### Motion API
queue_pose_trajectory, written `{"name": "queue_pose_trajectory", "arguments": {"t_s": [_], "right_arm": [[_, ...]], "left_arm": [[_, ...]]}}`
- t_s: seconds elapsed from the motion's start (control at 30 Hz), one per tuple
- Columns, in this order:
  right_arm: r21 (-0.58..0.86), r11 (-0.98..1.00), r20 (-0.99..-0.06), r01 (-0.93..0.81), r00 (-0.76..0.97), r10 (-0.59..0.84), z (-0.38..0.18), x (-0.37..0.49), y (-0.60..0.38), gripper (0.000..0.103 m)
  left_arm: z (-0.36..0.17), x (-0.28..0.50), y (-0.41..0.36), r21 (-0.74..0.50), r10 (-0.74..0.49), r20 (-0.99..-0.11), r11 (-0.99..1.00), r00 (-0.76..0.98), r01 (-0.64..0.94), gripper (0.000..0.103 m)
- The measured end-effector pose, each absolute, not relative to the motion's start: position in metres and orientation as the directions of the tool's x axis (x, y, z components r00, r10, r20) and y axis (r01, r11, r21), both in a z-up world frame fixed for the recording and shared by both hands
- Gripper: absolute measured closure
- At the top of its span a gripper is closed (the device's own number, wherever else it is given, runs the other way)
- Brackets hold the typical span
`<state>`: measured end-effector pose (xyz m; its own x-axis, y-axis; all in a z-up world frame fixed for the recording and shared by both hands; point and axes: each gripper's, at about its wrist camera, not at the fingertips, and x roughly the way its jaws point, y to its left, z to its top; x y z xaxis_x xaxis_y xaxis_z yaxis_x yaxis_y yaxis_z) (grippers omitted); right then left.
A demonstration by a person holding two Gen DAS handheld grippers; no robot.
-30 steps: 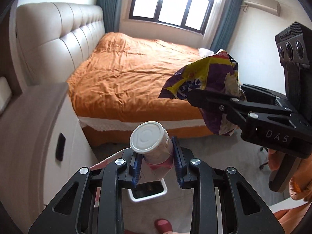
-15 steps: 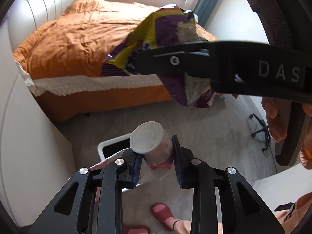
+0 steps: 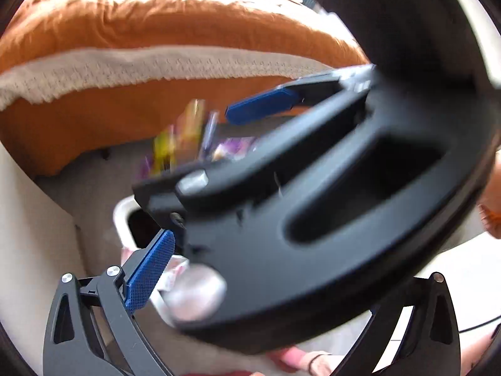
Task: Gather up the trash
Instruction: 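Open both tools over the white bin to drop cup and wrapper, then move both open tools back over the desk toward the snack wrappers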
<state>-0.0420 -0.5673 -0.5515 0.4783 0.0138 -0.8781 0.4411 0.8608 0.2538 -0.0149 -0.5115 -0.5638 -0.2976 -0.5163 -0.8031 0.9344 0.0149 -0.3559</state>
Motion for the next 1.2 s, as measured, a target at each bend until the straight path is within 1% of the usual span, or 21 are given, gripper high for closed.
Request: {"name": "queue_pose_trajectory", "arguments": {"t_s": [0.1,0.17,0.3,0.37,0.5,0.67,0.7,0.87,1.03,1.2], "right_arm": [[0.215,0.862,-0.888,0.459,0.459,-0.023,-0.559,-0.047,-0.566,0.004],[0.21,0.859,-0.889,0.467,0.458,-0.032,-0.554,-0.05,-0.564,0.004],[0.222,0.843,-0.875,0.49,0.482,-0.051,-0.53,-0.056,-0.56,0.004],[0.226,0.84,-0.864,0.493,0.5,-0.061,-0.511,-0.059,-0.56,0.004],[0.211,0.846,-0.844,0.49,0.527,-0.095,-0.465,-0.063,-0.554,0.004],[0.207,0.855,-0.814,0.475,0.569,-0.119,-0.411,-0.069,-0.542,0.004],[0.201,0.859,-0.802,0.47,0.583,-0.132,-0.395,-0.073,-0.538,0.004],[0.195,0.867,-0.754,0.458,0.636,-0.167,-0.338,-0.086,-0.526,0.004],[0.183,0.877,-0.696,0.444,0.689,-0.203,-0.283,-0.1,-0.514,0.004],[0.215,0.888,-0.637,0.407,0.747,-0.189,-0.235,-0.109,-0.502,0.004]], "left_arm": [[-0.563,-0.013,-0.506,-0.362,-0.513,-0.807,0.037,-0.293,0.932,0.005],[-0.552,-0.013,-0.5,-0.354,-0.519,-0.807,0.04,-0.283,0.935,0.005],[-0.528,-0.013,-0.496,-0.331,-0.522,-0.811,0.041,-0.262,0.943,0.005],[-0.51,-0.013,-0.492,-0.316,-0.529,-0.812,0.046,-0.245,0.948,0.005],[-0.471,-0.007,-0.489,-0.325,-0.561,-0.794,0.064,-0.235,0.944,0.005],[-0.41,-0.008,-0.475,-0.337,-0.617,-0.759,0.1,-0.208,0.936,0.005],[-0.406,-0.006,-0.47,-0.341,-0.624,-0.753,0.103,-0.206,0.934,0.005],[-0.346,-0.01,-0.459,-0.335,-0.684,-0.714,0.145,-0.15,0.931,0.005],[-0.283,-0.019,-0.44,-0.265,-0.723,-0.689,0.197,-0.043,0.944,0.005],[-0.227,-0.028,-0.413,-0.207,-0.733,-0.677,0.27,0.061,0.94,0.005]]}}
